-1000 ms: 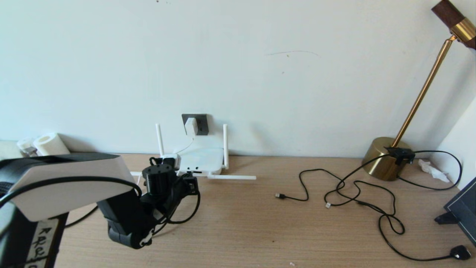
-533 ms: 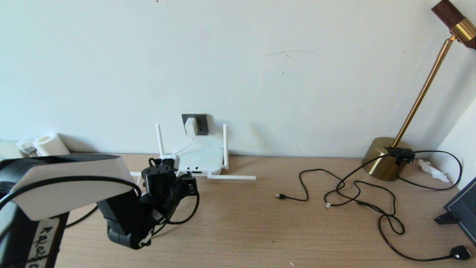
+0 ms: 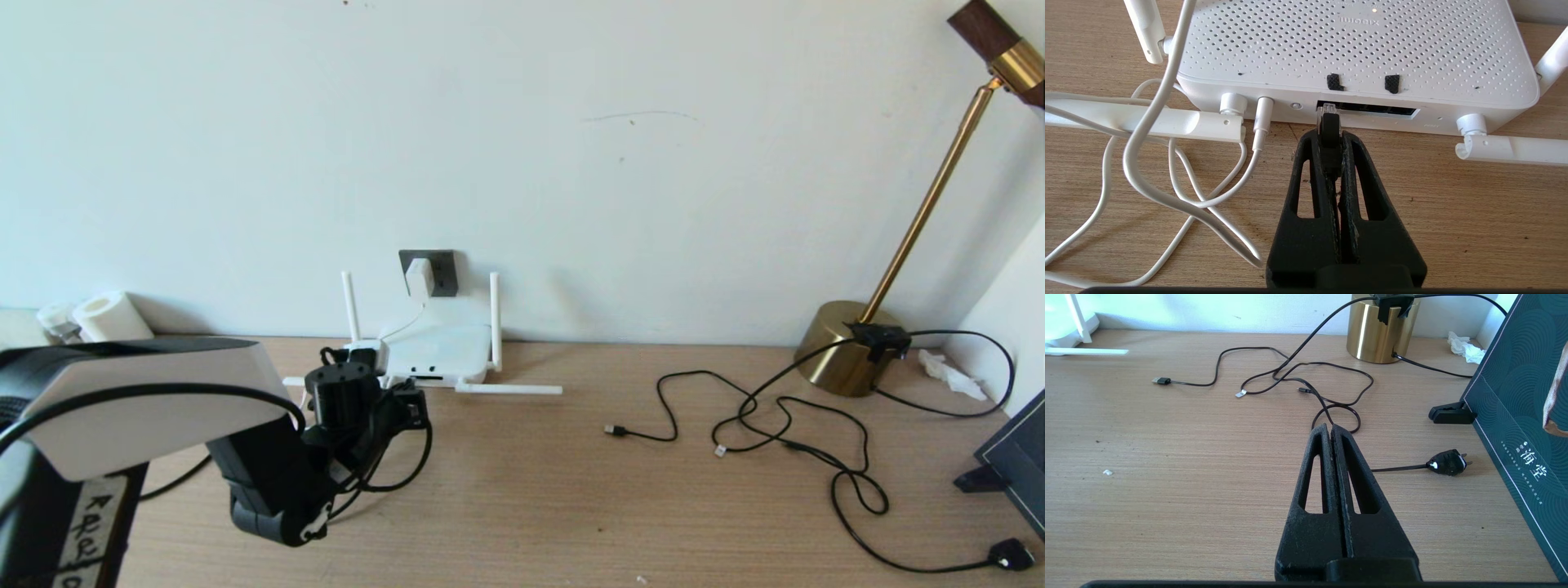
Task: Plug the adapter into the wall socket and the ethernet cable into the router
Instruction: Plug cable into router interface
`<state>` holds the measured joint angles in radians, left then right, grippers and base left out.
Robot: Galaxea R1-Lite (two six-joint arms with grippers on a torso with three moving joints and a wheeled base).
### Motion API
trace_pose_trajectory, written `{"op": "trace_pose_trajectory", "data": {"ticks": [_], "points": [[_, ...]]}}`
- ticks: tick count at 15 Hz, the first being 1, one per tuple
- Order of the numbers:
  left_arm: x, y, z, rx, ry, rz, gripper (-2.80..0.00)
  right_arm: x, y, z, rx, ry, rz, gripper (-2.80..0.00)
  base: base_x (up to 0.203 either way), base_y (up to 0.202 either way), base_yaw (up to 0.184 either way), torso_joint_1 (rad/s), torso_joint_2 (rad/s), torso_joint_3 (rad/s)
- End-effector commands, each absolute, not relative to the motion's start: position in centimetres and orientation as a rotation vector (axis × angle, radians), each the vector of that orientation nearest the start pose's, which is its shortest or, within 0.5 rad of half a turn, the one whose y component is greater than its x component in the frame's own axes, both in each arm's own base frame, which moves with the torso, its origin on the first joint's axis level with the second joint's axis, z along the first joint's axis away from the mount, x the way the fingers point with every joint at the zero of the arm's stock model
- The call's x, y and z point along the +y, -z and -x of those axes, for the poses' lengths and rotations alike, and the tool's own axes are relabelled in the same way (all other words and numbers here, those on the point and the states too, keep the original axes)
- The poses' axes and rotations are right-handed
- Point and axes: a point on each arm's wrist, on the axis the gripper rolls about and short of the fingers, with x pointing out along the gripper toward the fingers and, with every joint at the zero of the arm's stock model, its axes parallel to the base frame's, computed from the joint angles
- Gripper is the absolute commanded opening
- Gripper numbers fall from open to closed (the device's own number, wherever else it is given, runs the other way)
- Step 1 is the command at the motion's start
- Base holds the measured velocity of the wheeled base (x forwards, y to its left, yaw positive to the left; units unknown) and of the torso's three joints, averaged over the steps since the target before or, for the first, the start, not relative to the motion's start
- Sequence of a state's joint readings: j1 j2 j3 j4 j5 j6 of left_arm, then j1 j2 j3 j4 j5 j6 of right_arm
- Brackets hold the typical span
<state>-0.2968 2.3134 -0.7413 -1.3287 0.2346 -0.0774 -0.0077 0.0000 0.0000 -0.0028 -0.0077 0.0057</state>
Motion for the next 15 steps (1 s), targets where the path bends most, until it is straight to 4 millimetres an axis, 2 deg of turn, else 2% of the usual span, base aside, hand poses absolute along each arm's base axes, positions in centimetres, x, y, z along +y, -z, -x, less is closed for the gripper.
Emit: {"op": "trace_pose_trajectory", "data": {"ticks": [1,15], "points": [[-10.47,-2.31,-36.31,0.226,0.052,0.017,-2.80,0.00,-7.58,2.28,-0.003,0.015,-0.006,-2.80,0.000,0.000,0.000,0.000,0.00,0.000],[-10.51,-2.49,-36.74,0.212,0.062,0.023,-2.80,0.00,-7.58,2.27,-0.002,0.015,-0.005,-2.80,0.000,0.000,0.000,0.000,0.00,0.000]]}}
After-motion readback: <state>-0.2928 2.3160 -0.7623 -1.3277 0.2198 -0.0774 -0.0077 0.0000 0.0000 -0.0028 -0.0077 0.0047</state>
